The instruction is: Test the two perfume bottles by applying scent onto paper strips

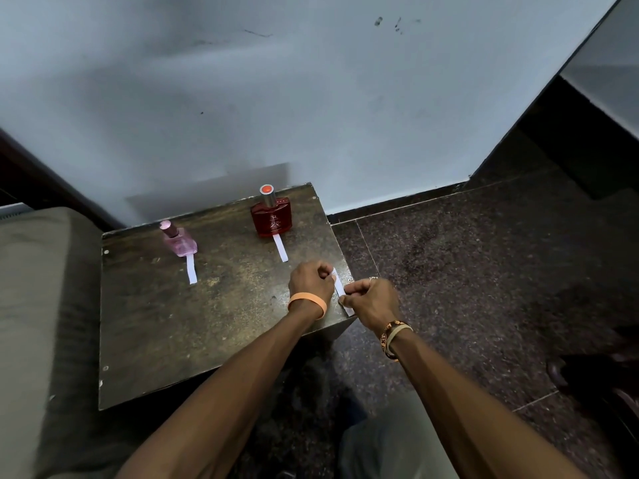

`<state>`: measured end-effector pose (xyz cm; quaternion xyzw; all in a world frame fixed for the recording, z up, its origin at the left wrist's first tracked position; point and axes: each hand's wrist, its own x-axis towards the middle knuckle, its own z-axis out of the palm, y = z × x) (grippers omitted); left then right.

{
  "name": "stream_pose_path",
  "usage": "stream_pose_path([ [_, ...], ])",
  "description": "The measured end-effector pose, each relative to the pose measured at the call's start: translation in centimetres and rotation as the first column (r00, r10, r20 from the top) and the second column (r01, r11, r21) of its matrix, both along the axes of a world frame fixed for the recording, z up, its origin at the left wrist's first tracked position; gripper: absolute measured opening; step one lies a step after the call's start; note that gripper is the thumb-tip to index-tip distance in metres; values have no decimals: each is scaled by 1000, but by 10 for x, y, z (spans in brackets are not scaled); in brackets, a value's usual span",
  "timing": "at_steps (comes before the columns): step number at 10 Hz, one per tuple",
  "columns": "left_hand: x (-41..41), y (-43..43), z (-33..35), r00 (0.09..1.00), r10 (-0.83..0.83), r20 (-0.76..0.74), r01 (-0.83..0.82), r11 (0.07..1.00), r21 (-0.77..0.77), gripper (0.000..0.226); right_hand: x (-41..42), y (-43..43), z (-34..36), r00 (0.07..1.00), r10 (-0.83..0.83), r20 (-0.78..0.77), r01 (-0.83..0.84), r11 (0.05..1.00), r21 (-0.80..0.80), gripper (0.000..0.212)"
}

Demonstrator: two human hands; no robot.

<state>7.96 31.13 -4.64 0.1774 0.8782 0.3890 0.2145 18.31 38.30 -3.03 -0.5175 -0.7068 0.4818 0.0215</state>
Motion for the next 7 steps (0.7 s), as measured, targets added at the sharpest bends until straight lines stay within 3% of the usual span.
stream_pose_path([
  [4, 1, 0, 3, 1000, -14, 9, 14, 1000, -16, 8, -2, 3, 0, 998, 57, 35, -58, 998, 19, 15],
  [6, -2, -17, 17, 998, -9, 56, 7, 999, 38, 14, 2, 4, -1, 999, 24, -36, -25, 999, -34, 12],
  [7, -2, -27, 26, 1000, -19, 7, 18, 999, 29, 12, 3, 0, 4, 999, 13, -41, -11, 999, 46, 12],
])
